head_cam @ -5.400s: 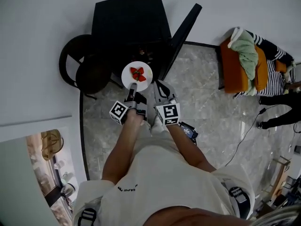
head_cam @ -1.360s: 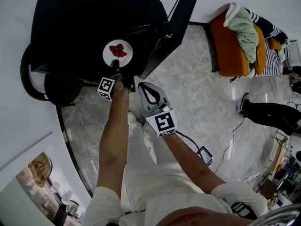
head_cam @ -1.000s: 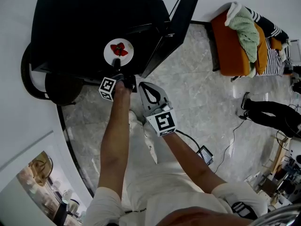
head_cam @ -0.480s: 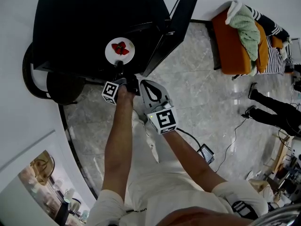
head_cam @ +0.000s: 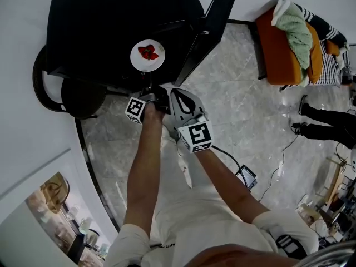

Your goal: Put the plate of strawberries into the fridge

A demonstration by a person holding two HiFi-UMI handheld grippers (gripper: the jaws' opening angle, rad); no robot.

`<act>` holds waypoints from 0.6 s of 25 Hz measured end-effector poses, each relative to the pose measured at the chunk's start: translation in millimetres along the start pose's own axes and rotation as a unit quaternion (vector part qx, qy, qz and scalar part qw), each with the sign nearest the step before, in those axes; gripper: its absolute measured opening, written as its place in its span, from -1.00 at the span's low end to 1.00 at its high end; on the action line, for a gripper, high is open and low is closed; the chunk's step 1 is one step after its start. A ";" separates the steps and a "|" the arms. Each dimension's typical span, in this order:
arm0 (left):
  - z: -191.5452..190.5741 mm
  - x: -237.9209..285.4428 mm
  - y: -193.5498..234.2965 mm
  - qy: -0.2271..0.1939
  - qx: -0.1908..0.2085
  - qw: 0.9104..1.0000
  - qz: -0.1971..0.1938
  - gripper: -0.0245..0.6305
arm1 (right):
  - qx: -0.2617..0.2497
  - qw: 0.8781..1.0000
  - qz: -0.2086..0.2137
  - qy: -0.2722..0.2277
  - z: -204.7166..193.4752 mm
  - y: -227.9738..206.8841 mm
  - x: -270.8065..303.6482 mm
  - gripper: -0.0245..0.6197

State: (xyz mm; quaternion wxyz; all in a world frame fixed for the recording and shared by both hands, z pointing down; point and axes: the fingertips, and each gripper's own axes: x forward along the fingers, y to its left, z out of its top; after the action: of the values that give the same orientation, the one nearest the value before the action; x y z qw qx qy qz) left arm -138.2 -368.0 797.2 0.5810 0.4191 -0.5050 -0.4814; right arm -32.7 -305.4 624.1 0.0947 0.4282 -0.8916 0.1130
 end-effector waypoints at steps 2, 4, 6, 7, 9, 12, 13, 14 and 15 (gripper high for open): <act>-1.7 -6.1 -5.6 0.003 -0.003 1.000 -0.001 -0.59 | 0.004 1.000 -0.002 0.000 3.3 0.9 -0.9 -0.89; -3.9 -13.8 -14.4 0.005 -0.003 1.000 -0.003 -0.72 | 0.009 1.000 -0.003 -0.001 8.7 1.5 -1.7 -0.89; -8.2 -19.7 -26.8 0.007 -0.002 1.000 -0.009 -0.79 | 0.009 1.000 -0.002 -0.003 17.6 1.6 -2.7 -0.89; -9.5 -22.7 -33.5 0.008 -0.002 1.000 -0.014 -0.84 | 0.008 1.000 -0.001 -0.005 22.4 2.6 -3.3 -0.89; -8.0 -29.7 -47.1 0.005 -0.008 1.000 -0.026 -0.91 | 0.007 1.000 0.002 -0.008 30.8 6.3 -4.0 -0.89; -6.4 -40.3 -72.8 -0.001 -0.015 0.999 -0.044 -0.92 | 0.009 1.000 0.006 -0.008 41.2 11.5 -6.2 -0.89; -7.7 -43.2 -80.9 0.002 -0.013 0.999 -0.049 -0.92 | 0.009 1.000 0.008 -0.008 45.0 12.7 -7.4 -0.89; -10.2 -46.7 -88.7 0.005 -0.010 0.999 -0.053 -0.92 | 0.009 1.000 0.009 -0.007 48.9 13.6 -9.3 -0.89; -13.8 -51.4 -95.9 0.010 -0.007 0.998 -0.056 -0.93 | 0.011 1.000 0.009 -0.006 52.6 14.4 -12.1 -0.89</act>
State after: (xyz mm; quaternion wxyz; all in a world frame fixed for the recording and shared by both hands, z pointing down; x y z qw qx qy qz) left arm -139.0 -335.2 692.5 0.5612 0.4472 -0.4714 -0.5126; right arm -40.3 -302.6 568.8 0.0838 0.4220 -0.8945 0.1214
